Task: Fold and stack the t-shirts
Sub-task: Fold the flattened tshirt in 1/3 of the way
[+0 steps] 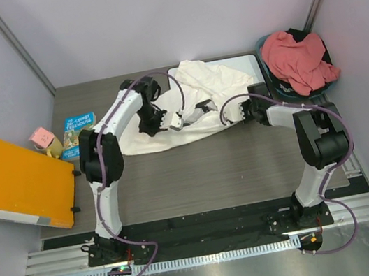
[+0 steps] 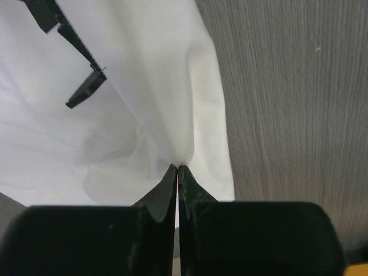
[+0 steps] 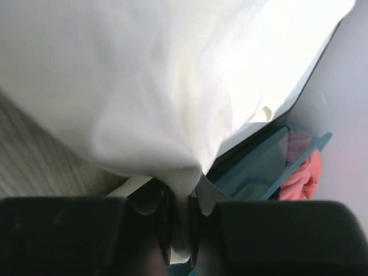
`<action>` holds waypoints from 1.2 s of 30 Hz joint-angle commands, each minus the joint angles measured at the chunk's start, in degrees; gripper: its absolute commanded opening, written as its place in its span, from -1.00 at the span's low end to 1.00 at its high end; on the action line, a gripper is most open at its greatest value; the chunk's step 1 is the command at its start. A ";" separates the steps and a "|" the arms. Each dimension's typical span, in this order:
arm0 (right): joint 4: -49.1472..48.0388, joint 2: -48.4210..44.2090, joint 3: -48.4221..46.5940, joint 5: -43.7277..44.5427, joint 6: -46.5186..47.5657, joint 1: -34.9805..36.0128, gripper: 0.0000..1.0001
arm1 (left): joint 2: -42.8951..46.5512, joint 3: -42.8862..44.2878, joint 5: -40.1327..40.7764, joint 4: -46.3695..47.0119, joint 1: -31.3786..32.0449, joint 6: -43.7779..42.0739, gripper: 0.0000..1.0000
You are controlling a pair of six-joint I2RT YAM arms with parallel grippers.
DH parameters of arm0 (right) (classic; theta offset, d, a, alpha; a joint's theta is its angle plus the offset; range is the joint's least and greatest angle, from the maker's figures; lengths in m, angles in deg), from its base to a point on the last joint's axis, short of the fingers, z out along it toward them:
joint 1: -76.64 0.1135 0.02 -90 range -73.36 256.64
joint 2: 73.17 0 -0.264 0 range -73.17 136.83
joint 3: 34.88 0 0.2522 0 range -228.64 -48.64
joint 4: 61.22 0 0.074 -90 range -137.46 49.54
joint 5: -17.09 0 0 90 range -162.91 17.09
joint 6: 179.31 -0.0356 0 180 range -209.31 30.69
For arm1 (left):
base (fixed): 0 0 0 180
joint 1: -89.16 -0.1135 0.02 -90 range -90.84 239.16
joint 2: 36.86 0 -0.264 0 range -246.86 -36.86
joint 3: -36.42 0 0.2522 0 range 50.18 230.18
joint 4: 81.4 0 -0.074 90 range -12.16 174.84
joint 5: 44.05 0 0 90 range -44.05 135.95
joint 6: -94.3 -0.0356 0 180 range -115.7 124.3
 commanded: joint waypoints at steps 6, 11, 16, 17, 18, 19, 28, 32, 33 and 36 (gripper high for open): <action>-5.53 -7.82 -5.19 -1.48 3.11 -0.21 -0.98 | 12.75 -12.19 22.65 15.59 -1.09 12.16 -1.00; -12.97 -6.25 -13.18 -1.75 3.55 -0.12 -0.98 | 16.18 -10.64 35.00 33.10 -2.24 13.57 -1.00; -8.61 -4.13 -19.53 -0.17 0.74 0.06 -0.98 | 15.74 -1.84 27.23 29.18 -2.59 17.26 -0.99; -8.43 -5.00 -18.14 -0.34 1.09 0.15 -0.97 | 16.44 -2.10 24.05 27.94 -2.59 17.87 -0.99; -8.95 -5.71 -16.21 -1.13 1.70 0.23 -0.98 | 16.80 -3.32 20.36 26.28 -2.59 18.31 -0.98; -9.83 -6.32 -11.66 -1.66 3.45 0.41 -0.98 | 16.97 -4.46 11.71 23.56 -2.59 18.06 -0.47; -10.28 -11.16 -2.48 -0.08 2.41 2.69 -0.98 | 6.88 -6.07 -12.10 13.35 4.61 16.74 0.54; -9.57 -11.60 -1.86 0.10 1.44 2.78 -0.97 | -1.81 5.23 -16.93 8.88 6.29 15.86 0.50; -9.48 -11.78 -1.69 0.10 1.01 2.87 -0.98 | -3.66 8.07 -18.85 7.55 6.29 15.42 0.46; -9.13 -12.04 -0.90 2.03 0.48 3.05 -0.98 | -11.48 20.63 -21.76 -0.68 6.29 12.79 0.36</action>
